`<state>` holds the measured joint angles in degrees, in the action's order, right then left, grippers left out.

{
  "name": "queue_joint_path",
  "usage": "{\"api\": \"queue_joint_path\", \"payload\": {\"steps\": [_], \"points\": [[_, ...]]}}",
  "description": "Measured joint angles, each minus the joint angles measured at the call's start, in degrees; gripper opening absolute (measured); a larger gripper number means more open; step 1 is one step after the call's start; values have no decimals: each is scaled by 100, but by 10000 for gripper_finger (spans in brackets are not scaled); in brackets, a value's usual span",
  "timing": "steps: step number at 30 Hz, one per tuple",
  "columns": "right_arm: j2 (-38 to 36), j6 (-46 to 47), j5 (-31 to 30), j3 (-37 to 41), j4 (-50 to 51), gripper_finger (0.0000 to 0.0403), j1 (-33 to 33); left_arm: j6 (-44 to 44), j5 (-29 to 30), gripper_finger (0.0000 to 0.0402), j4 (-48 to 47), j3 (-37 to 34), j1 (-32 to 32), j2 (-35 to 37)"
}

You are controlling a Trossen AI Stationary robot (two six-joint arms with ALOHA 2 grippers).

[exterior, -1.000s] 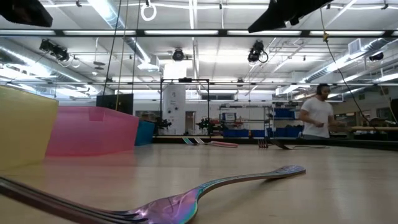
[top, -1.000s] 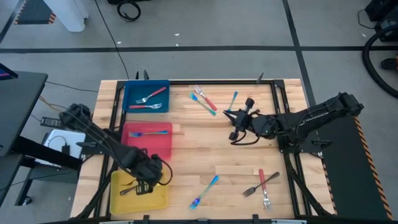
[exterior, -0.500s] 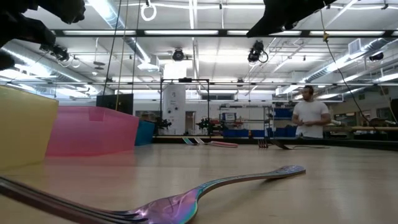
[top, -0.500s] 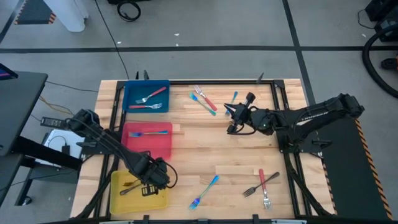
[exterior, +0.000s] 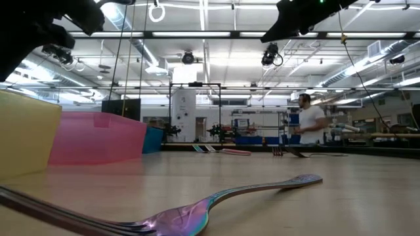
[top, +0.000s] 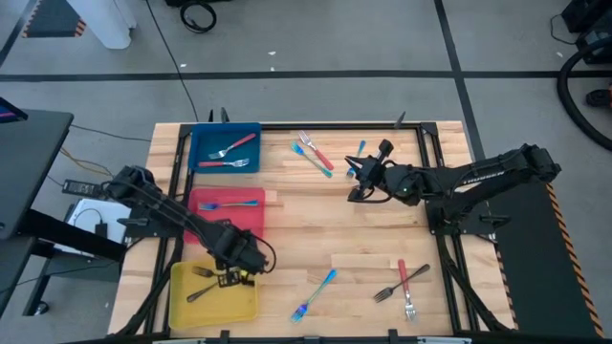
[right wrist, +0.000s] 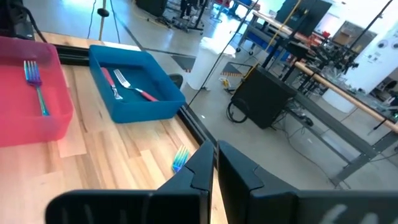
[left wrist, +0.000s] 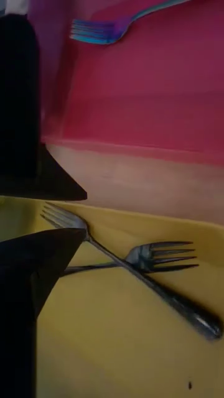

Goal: Sort silverware by color (type)
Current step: Put the blue fork into the pink bin

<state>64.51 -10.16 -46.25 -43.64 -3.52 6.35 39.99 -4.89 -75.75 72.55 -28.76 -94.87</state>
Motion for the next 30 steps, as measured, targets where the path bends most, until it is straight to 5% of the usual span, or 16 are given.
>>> {"api": "queue_joint_path", "payload": {"steps": [7,21,30], "points": [[0,486,325,0,386,29,4,-665,307,82,398,357,471,0],[0,1998,1456,0,1619,29,4,-1095,863,82,2935,416,1039,0],[0,2561,1413,0,2875,29,-86,-1572,1233,82,3663,416,1459,0]]}}
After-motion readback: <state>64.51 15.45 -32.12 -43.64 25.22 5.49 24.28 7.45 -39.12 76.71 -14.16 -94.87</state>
